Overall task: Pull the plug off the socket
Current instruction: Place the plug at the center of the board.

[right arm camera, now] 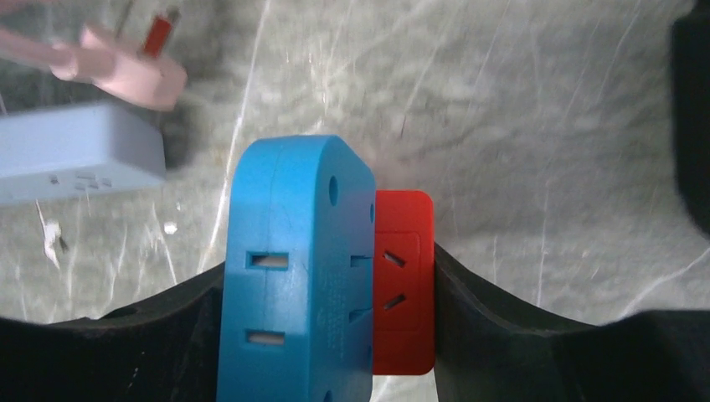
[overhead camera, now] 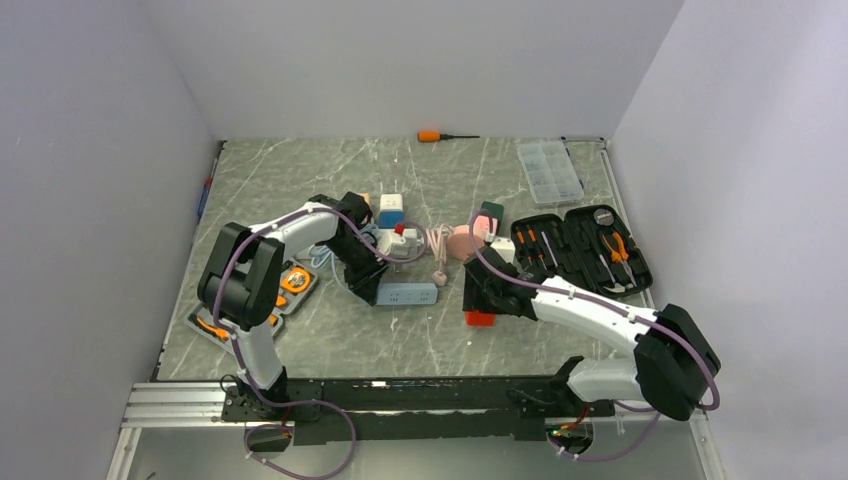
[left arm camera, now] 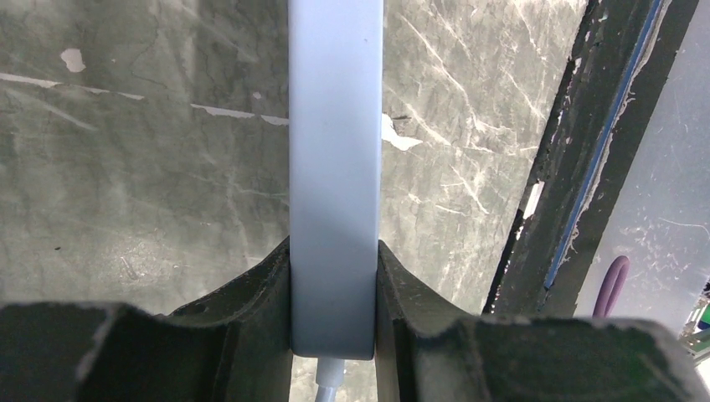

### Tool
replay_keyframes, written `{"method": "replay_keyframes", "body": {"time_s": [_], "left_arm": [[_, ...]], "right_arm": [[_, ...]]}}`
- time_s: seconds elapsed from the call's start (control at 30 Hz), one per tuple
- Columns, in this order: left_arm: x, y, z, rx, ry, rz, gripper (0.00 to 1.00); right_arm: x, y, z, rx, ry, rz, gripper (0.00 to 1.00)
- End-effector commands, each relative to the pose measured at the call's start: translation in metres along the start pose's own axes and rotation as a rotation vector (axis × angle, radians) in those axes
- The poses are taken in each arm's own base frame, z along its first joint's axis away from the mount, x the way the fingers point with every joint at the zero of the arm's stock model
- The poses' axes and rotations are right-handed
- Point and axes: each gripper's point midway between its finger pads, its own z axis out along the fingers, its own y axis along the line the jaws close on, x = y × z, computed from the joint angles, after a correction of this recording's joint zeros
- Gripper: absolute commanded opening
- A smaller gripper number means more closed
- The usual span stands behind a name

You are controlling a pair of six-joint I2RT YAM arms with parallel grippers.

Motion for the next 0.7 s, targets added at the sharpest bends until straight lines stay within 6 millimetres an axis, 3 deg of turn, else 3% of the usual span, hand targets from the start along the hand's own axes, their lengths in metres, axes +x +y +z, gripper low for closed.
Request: {"method": "replay_keyframes", "body": {"time_s": [0.0, 0.17, 0.27, 0.37, 0.5, 0.67], "left_arm": [[0.005, -0.023, 0.003, 0.036, 0.028, -0.031, 0.00], [0.004, -0.026, 0.008, 0.049, 0.033, -0.025, 0.00], [0.004, -0.027, 0.010, 0.051, 0.037, -0.020, 0.00], [0.003, -0.029, 0.011, 0.057, 0.035, -0.017, 0.00], [0.004, -0.030, 0.013, 0.060, 0.037, -0.019, 0.05], [0.006, -0.033, 0.016, 0.076, 0.044, -0.017, 0.09]], "right_arm": [[0.075, -0.029, -0.019, 0.056, 0.319, -0.053, 0.00], [0.073, -0.018, -0.010, 0.024, 0.318, -0.046, 0.00], [0.077, -0.017, 0.000, 0.029, 0.327, -0.054, 0.05], [0.082, -0.018, 0.012, 0.043, 0.344, -0.061, 0.36], [0.073, -0.015, 0.019, 0.066, 0.315, -0.071, 0.55], [0.046, -0.016, 0.005, 0.100, 0.224, -0.060, 0.87]]}}
